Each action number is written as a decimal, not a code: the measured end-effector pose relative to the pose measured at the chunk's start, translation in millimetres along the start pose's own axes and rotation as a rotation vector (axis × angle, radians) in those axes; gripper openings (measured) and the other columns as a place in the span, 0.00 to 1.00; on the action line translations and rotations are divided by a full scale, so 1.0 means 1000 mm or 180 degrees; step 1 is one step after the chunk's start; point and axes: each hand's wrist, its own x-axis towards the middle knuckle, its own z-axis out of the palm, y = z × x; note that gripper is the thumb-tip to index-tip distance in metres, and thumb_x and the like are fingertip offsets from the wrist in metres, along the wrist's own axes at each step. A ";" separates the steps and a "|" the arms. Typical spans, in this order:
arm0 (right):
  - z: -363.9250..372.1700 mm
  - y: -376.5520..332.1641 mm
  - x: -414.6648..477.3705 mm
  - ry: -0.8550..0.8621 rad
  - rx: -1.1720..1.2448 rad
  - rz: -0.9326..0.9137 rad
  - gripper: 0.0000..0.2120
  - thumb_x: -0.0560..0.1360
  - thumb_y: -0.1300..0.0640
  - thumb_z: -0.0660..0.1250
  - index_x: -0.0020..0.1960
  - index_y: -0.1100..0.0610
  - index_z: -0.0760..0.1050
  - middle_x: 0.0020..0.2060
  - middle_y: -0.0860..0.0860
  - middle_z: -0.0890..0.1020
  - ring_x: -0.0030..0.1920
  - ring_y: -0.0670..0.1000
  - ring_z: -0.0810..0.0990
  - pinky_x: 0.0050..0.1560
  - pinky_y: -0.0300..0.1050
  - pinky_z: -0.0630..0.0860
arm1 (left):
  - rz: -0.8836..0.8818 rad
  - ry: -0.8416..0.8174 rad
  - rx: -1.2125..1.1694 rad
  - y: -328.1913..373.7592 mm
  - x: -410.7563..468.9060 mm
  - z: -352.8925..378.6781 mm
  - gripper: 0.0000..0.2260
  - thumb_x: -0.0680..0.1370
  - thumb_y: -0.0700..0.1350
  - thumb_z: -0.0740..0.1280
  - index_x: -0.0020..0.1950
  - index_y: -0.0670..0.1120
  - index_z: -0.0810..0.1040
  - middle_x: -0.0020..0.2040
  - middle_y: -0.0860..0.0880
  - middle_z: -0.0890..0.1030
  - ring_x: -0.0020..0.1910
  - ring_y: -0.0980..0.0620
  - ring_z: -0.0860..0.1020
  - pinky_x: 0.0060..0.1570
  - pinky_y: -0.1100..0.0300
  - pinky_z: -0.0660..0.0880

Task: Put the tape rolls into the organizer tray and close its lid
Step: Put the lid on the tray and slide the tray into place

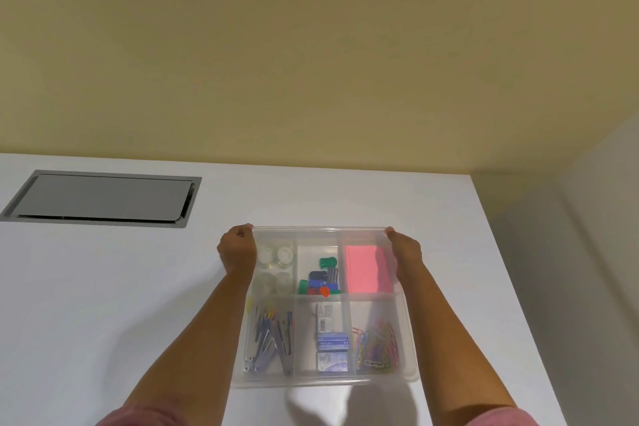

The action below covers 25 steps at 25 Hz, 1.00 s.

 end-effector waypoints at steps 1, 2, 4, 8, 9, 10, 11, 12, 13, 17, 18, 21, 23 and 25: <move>0.000 0.000 0.001 0.0004 -0.0012 0.0004 0.22 0.77 0.51 0.64 0.61 0.68 0.71 0.65 0.62 0.73 0.65 0.63 0.70 0.65 0.55 0.69 | -0.0074 -0.0021 -0.0030 0.000 0.000 0.001 0.13 0.80 0.41 0.60 0.53 0.35 0.81 0.48 0.39 0.82 0.53 0.40 0.78 0.49 0.57 0.71; 0.000 0.001 0.001 0.0006 -0.0017 0.0003 0.23 0.77 0.51 0.64 0.62 0.69 0.70 0.65 0.63 0.73 0.66 0.64 0.70 0.66 0.56 0.69 | -0.0169 -0.0052 -0.0049 0.001 0.001 0.001 0.13 0.80 0.43 0.61 0.49 0.35 0.81 0.42 0.41 0.81 0.49 0.41 0.77 0.47 0.58 0.70; 0.001 0.003 0.002 0.0018 0.0008 -0.0009 0.24 0.77 0.52 0.64 0.63 0.70 0.69 0.66 0.64 0.72 0.67 0.64 0.69 0.67 0.57 0.68 | -0.0324 -0.0115 -0.0031 0.000 0.003 0.002 0.14 0.80 0.45 0.61 0.41 0.39 0.79 0.34 0.46 0.75 0.44 0.44 0.73 0.45 0.58 0.67; 0.001 0.003 0.003 0.0017 0.0057 -0.0034 0.20 0.77 0.52 0.65 0.62 0.67 0.72 0.66 0.62 0.73 0.66 0.62 0.70 0.65 0.54 0.69 | -0.0288 -0.0128 0.0158 -0.004 0.006 0.003 0.15 0.81 0.47 0.60 0.52 0.37 0.81 0.46 0.39 0.81 0.48 0.41 0.77 0.47 0.55 0.71; 0.001 0.003 0.003 0.0017 0.0050 -0.0042 0.20 0.77 0.52 0.64 0.62 0.67 0.72 0.66 0.62 0.73 0.66 0.63 0.70 0.65 0.54 0.69 | -0.0288 -0.0099 0.0217 -0.005 0.007 0.003 0.15 0.81 0.47 0.60 0.53 0.38 0.81 0.49 0.38 0.82 0.50 0.39 0.77 0.49 0.53 0.73; 0.002 0.003 0.003 0.0029 0.0025 -0.0064 0.21 0.77 0.53 0.64 0.62 0.69 0.71 0.66 0.63 0.73 0.67 0.63 0.69 0.66 0.55 0.68 | -0.0289 -0.0071 0.0293 -0.005 0.006 0.004 0.15 0.81 0.48 0.59 0.54 0.39 0.81 0.51 0.38 0.82 0.52 0.39 0.77 0.51 0.51 0.74; 0.002 0.003 0.003 0.0047 -0.0007 -0.0087 0.22 0.77 0.53 0.64 0.62 0.70 0.70 0.66 0.64 0.72 0.67 0.64 0.69 0.67 0.56 0.68 | -0.0286 -0.0060 0.0366 -0.004 0.006 0.005 0.16 0.81 0.48 0.58 0.55 0.40 0.81 0.52 0.38 0.82 0.53 0.39 0.77 0.52 0.50 0.74; 0.001 0.003 0.003 0.0073 -0.0045 -0.0111 0.23 0.77 0.53 0.64 0.62 0.71 0.69 0.66 0.65 0.72 0.67 0.65 0.68 0.67 0.58 0.67 | -0.0289 -0.0074 0.0403 -0.004 0.006 0.006 0.16 0.81 0.48 0.57 0.55 0.40 0.81 0.53 0.37 0.81 0.53 0.38 0.77 0.53 0.49 0.74; 0.000 0.003 0.003 0.0090 -0.0075 -0.0125 0.23 0.77 0.53 0.64 0.63 0.71 0.69 0.66 0.66 0.71 0.67 0.65 0.68 0.67 0.58 0.67 | -0.0303 -0.0104 0.0396 -0.003 0.006 0.006 0.16 0.81 0.48 0.57 0.55 0.40 0.80 0.54 0.37 0.81 0.54 0.38 0.77 0.53 0.50 0.74; 0.000 0.006 0.000 0.0101 -0.0208 -0.0282 0.19 0.78 0.53 0.63 0.60 0.68 0.73 0.63 0.65 0.75 0.61 0.64 0.74 0.61 0.52 0.72 | -0.0362 -0.0230 0.0332 -0.001 0.003 -0.001 0.15 0.82 0.48 0.58 0.59 0.39 0.76 0.58 0.37 0.79 0.58 0.38 0.75 0.55 0.50 0.73; 0.000 0.008 -0.001 0.0126 -0.0315 -0.0429 0.18 0.78 0.52 0.63 0.61 0.65 0.74 0.62 0.63 0.77 0.58 0.62 0.75 0.58 0.49 0.72 | -0.0281 -0.0278 0.0379 -0.002 0.001 -0.003 0.15 0.82 0.47 0.58 0.61 0.39 0.75 0.60 0.38 0.78 0.59 0.38 0.75 0.57 0.50 0.72; -0.002 0.020 -0.010 0.0100 -0.0806 -0.1065 0.18 0.77 0.54 0.64 0.66 0.56 0.68 0.63 0.59 0.76 0.60 0.58 0.75 0.60 0.50 0.72 | 0.0330 -0.0564 0.0686 -0.012 -0.012 -0.009 0.17 0.82 0.46 0.58 0.69 0.42 0.68 0.68 0.39 0.72 0.66 0.40 0.71 0.65 0.48 0.68; -0.007 0.031 -0.018 0.0011 -0.1278 -0.1554 0.24 0.77 0.57 0.64 0.71 0.54 0.63 0.67 0.58 0.72 0.64 0.59 0.72 0.64 0.54 0.70 | 0.0659 -0.0655 0.1109 -0.021 -0.026 -0.014 0.20 0.82 0.46 0.58 0.73 0.44 0.62 0.73 0.42 0.66 0.70 0.41 0.66 0.68 0.47 0.65; -0.013 0.043 -0.028 0.0031 -0.2095 -0.2138 0.26 0.78 0.58 0.63 0.73 0.55 0.59 0.72 0.56 0.66 0.70 0.58 0.67 0.67 0.56 0.67 | 0.1011 -0.0681 0.1778 -0.028 -0.040 -0.021 0.22 0.82 0.46 0.56 0.75 0.45 0.57 0.76 0.44 0.60 0.73 0.42 0.61 0.69 0.46 0.63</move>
